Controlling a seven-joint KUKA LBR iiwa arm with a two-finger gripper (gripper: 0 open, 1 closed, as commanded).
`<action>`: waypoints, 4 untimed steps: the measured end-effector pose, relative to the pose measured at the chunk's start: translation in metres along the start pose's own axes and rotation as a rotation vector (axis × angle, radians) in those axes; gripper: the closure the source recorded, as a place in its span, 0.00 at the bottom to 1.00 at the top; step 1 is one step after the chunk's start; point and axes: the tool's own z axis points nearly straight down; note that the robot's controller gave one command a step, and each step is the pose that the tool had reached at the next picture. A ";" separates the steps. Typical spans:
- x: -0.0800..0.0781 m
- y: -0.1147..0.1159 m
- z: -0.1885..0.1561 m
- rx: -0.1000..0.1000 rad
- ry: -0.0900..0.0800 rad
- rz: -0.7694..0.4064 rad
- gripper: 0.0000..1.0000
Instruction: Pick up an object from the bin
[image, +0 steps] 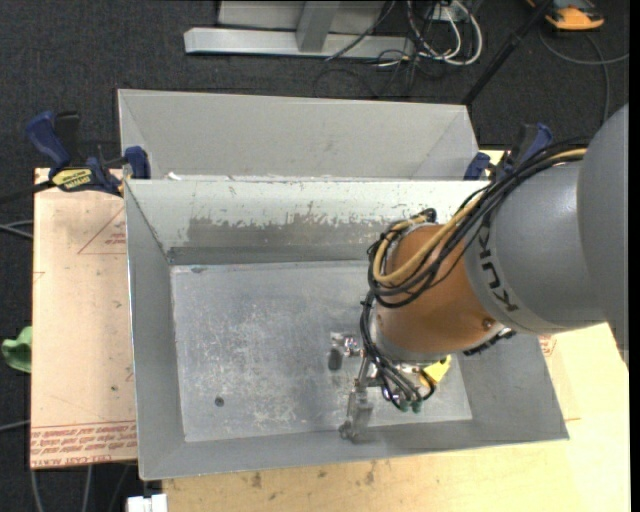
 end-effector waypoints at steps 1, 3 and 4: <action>-0.003 0.075 0.000 -0.004 -0.002 -0.366 0.00; -0.046 0.001 0.030 -0.002 -0.003 -0.102 0.00; -0.046 0.001 0.030 -0.002 -0.002 -0.100 1.00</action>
Offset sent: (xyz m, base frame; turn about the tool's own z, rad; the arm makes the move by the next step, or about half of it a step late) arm 0.0035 0.0716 0.0000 -0.3632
